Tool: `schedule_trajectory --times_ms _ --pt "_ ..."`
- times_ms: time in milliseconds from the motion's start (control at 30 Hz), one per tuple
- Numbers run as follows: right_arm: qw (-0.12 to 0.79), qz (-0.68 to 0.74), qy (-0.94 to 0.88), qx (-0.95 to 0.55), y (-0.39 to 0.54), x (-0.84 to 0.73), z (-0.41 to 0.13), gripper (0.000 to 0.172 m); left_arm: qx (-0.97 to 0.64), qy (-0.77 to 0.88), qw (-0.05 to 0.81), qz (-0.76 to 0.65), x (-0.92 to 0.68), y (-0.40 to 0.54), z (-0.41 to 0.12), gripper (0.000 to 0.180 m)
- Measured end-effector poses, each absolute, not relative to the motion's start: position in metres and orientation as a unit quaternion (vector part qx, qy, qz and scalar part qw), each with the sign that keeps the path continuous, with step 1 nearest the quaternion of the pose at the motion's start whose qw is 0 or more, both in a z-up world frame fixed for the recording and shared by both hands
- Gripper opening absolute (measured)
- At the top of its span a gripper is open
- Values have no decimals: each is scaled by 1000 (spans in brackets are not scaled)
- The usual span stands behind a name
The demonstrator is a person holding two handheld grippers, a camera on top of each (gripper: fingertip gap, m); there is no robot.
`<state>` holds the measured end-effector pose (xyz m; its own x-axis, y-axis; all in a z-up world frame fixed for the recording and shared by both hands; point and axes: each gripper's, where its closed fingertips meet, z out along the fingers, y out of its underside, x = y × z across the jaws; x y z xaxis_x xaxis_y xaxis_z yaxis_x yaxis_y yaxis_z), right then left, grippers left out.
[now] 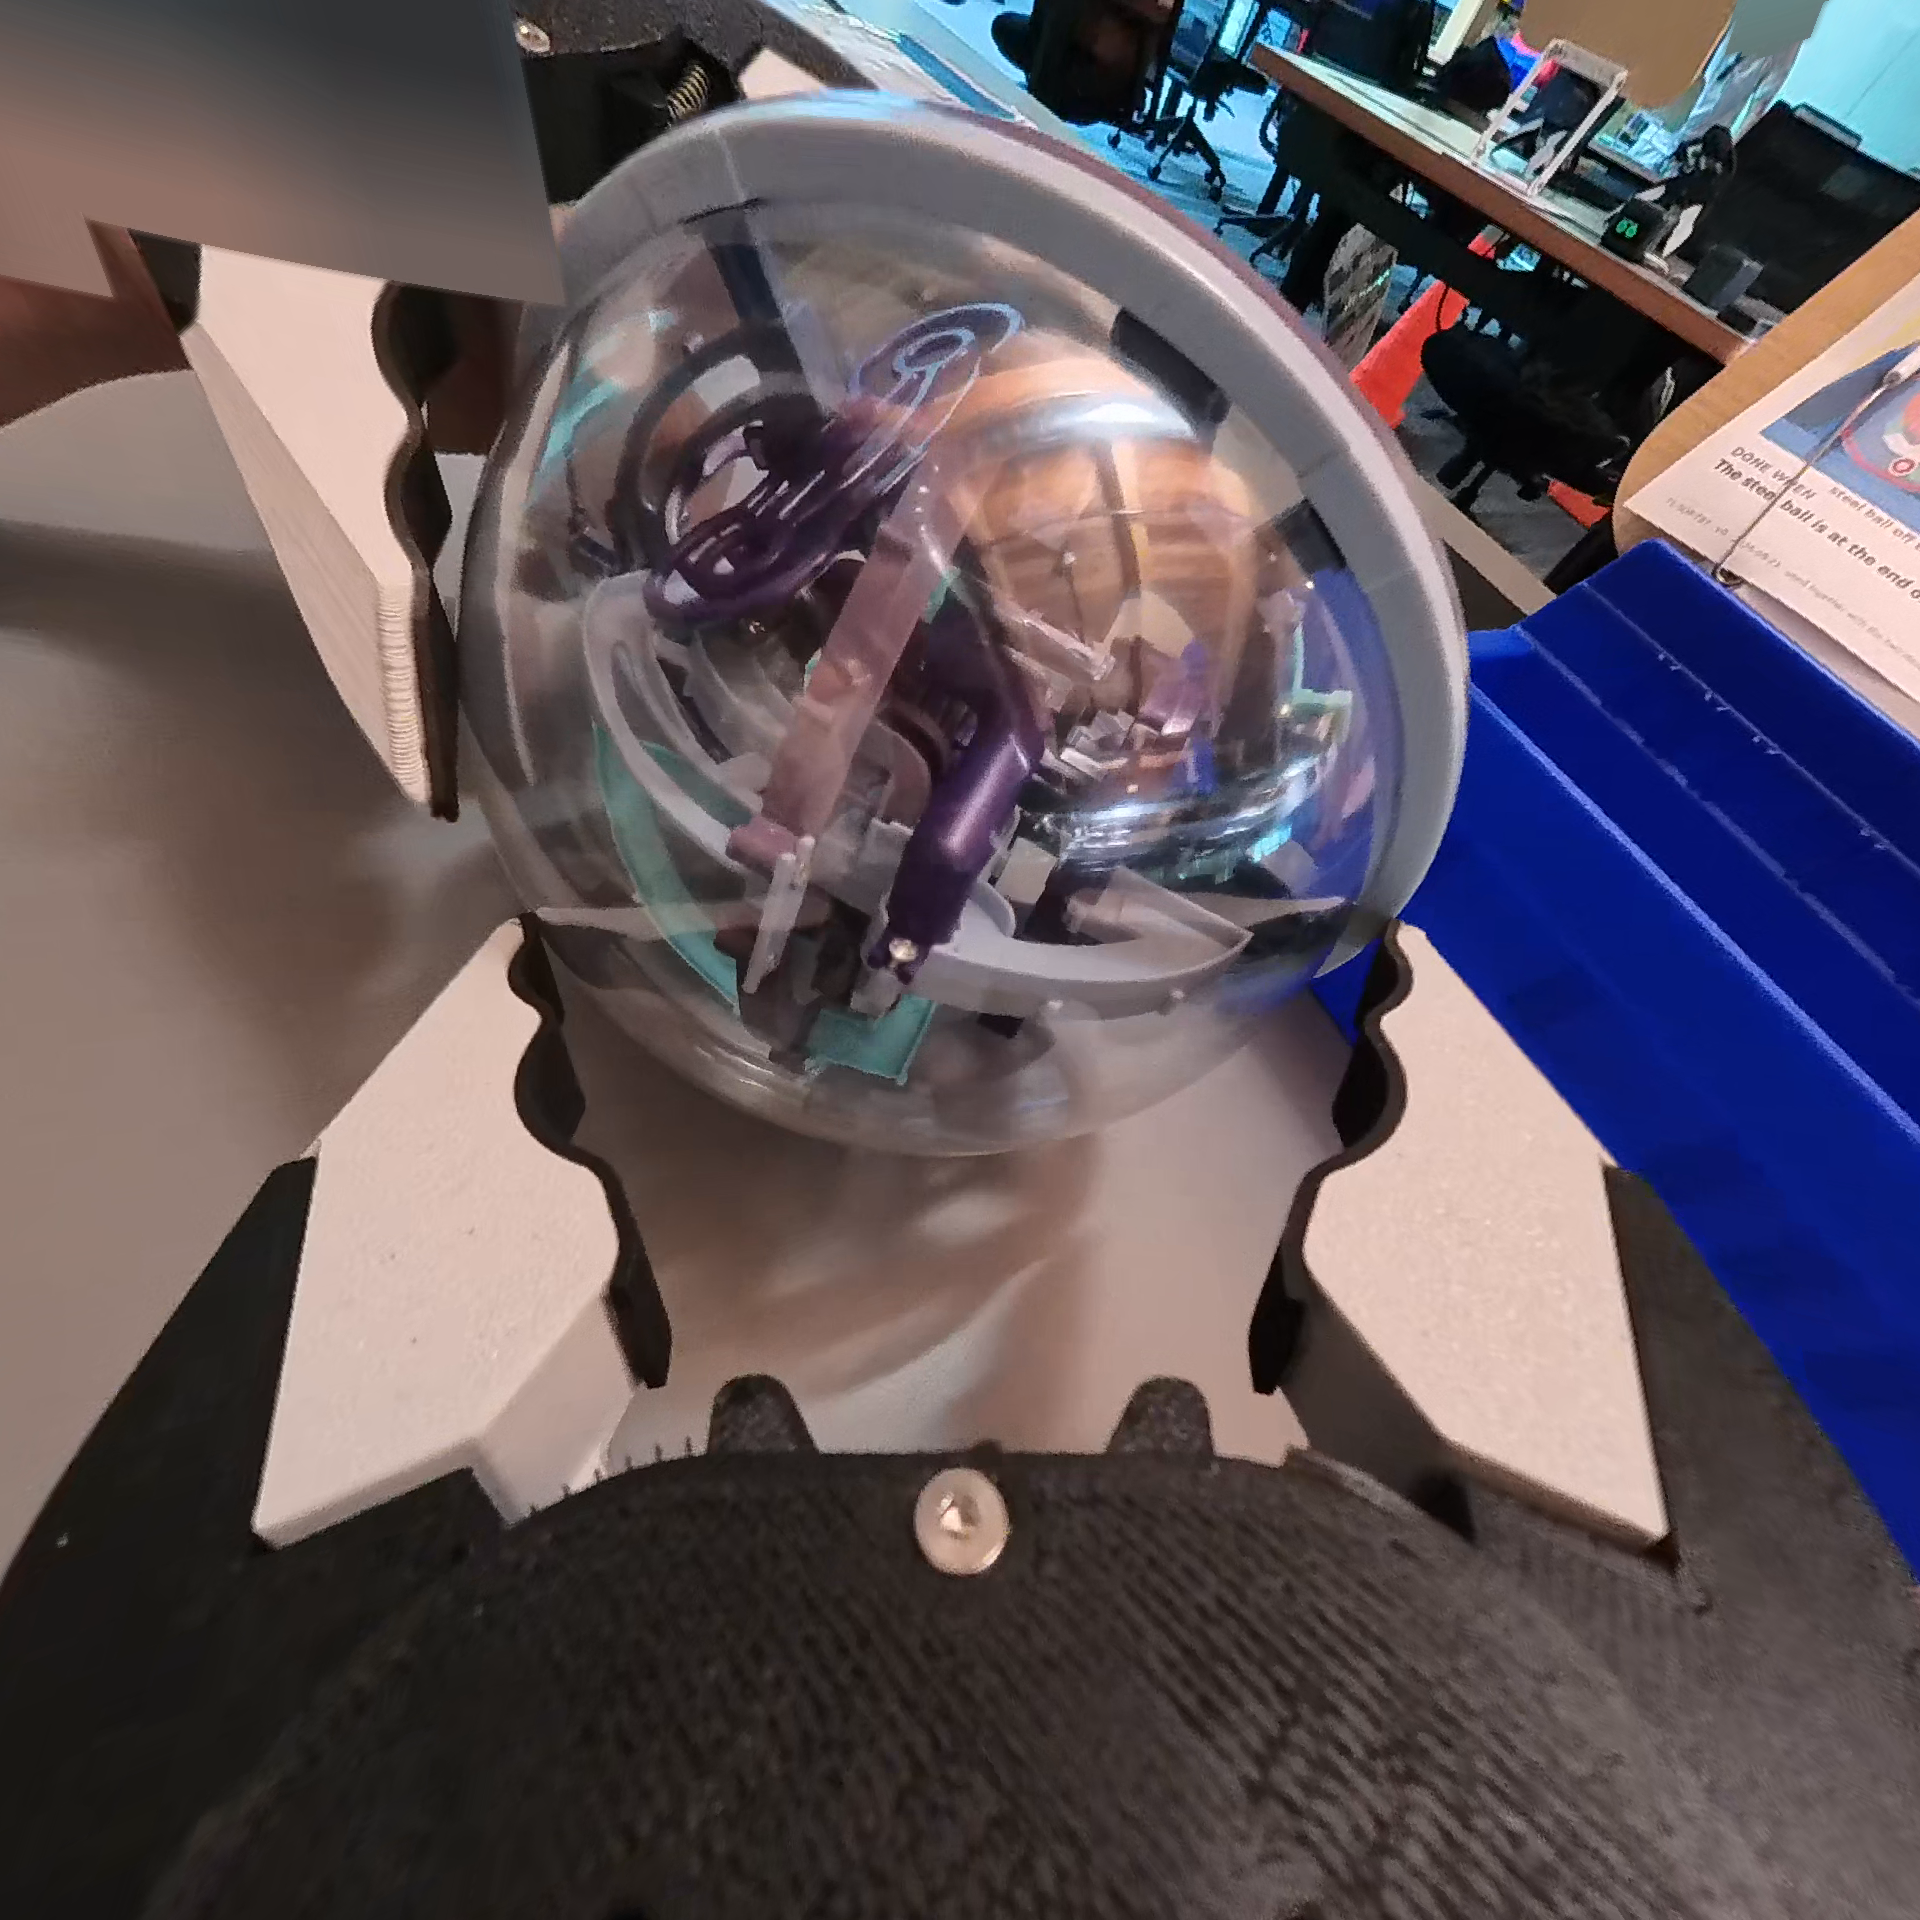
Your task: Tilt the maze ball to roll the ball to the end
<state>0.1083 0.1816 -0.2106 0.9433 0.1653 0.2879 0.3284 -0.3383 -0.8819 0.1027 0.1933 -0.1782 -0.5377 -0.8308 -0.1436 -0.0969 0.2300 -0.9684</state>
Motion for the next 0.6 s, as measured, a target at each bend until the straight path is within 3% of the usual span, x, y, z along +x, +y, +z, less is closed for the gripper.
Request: schedule_trajectory --times_ms 600 --pt "565 -167 -251 -768 180 92 -214 147 -297 692 463 -467 78 188 -186 155"
